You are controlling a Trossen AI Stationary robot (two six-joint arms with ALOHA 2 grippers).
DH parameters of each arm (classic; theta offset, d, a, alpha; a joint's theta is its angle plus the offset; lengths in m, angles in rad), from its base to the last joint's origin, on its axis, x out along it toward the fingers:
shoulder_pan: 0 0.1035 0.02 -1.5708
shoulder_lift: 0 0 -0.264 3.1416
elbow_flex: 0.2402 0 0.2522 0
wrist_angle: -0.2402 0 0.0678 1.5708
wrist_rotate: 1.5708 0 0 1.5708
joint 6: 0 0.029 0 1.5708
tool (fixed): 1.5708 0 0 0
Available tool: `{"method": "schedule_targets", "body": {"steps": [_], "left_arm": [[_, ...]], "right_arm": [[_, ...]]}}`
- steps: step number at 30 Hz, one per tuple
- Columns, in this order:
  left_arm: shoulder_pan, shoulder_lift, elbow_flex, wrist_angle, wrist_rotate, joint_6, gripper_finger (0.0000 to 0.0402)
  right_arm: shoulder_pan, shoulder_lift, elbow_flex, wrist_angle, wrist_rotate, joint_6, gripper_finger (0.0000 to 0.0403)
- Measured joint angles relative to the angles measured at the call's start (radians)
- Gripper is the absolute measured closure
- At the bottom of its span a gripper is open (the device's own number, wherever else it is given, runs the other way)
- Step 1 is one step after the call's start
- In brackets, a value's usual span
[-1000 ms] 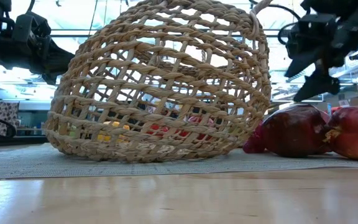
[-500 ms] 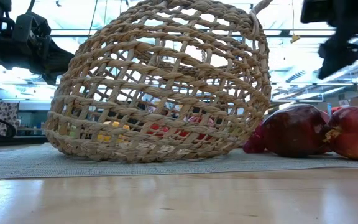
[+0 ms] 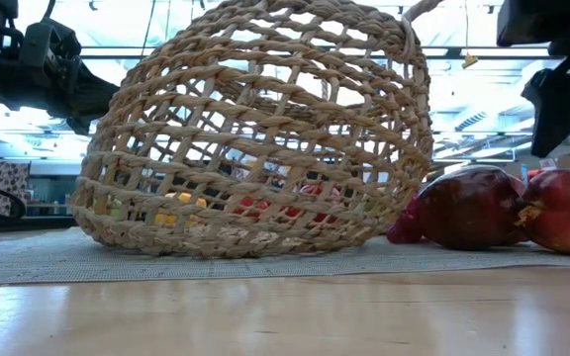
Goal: Build produce basket
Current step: Put the red apple into the basket
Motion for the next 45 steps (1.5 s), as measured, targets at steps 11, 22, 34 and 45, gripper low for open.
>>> {"method": "schedule_targets", "body": {"steps": [11, 22, 34, 45], "left_arm": [[0.000, 0.000, 0.000, 0.002, 0.000, 0.000, 0.0363], [0.000, 0.000, 0.000, 0.003, 0.000, 0.000, 0.0369], [0.000, 0.000, 0.000, 0.004, 0.000, 0.000, 0.0364], [0.000, 0.000, 0.000, 0.003, 0.000, 0.000, 0.0363]], "right_arm": [[-0.015, 0.030, 0.034, -0.065, -0.121, -0.067, 0.0053], [0.045, -0.013, 0.186, -0.113, -0.032, -0.021, 0.0053], [0.172, 0.221, 0.343, -0.173, -0.009, 0.047, 0.0053], [0.260, 0.234, 0.307, -0.385, 0.208, 0.289, 0.0053]]}}
